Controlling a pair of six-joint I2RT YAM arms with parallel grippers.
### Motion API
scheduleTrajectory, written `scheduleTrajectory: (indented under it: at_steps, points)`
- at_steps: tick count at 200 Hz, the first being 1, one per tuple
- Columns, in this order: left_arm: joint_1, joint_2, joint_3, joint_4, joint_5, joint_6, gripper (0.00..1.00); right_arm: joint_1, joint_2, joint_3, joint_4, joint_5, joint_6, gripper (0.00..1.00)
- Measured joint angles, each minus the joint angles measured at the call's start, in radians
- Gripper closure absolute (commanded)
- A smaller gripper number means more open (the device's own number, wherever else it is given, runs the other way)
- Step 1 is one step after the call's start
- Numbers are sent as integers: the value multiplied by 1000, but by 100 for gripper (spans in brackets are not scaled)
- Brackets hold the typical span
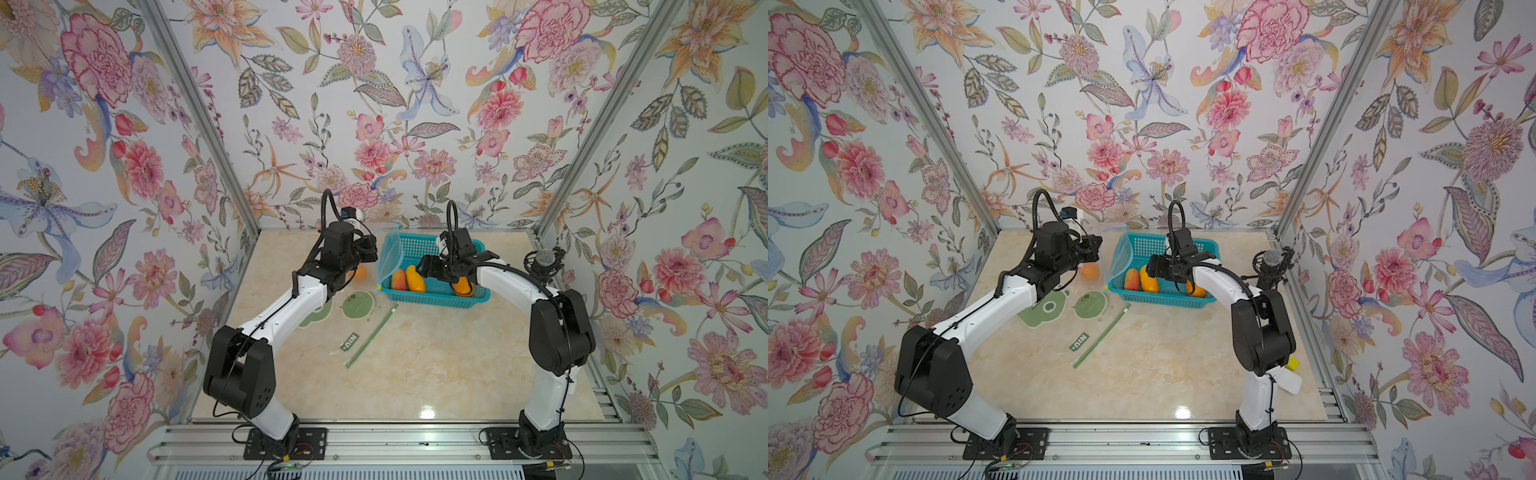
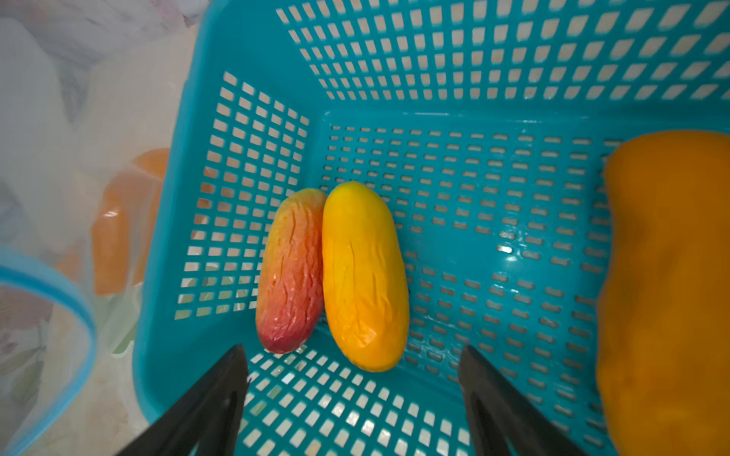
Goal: Place the mango in a zip-top bag and seal the zipper
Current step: Pick up the mango from the basket.
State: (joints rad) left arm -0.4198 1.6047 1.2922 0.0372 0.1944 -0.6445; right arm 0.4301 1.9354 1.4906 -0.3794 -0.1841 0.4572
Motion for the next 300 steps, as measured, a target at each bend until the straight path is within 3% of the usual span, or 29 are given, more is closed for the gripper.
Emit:
scheduleTrajectory:
  at_steps: [67, 125, 173, 217, 262, 300]
  points:
    - [0, 0, 0, 0, 0, 0, 100, 24, 152, 150, -70, 6, -66, 21]
    - [0, 0, 0, 0, 2, 0, 100, 35, 266, 275, -114, 34, -95, 31]
    - [0, 0, 0, 0, 3, -1, 100, 35, 316, 306, -164, 85, -106, 31]
    - [0, 0, 0, 0, 3, -3, 100, 35, 332, 323, -185, 106, -119, 65]
    - [0, 0, 0, 0, 4, -3, 100, 35, 309, 324, -200, 106, -121, 73]
    - [0, 0, 0, 1, 4, -3, 100, 48, 113, 292, -194, 95, -106, 73]
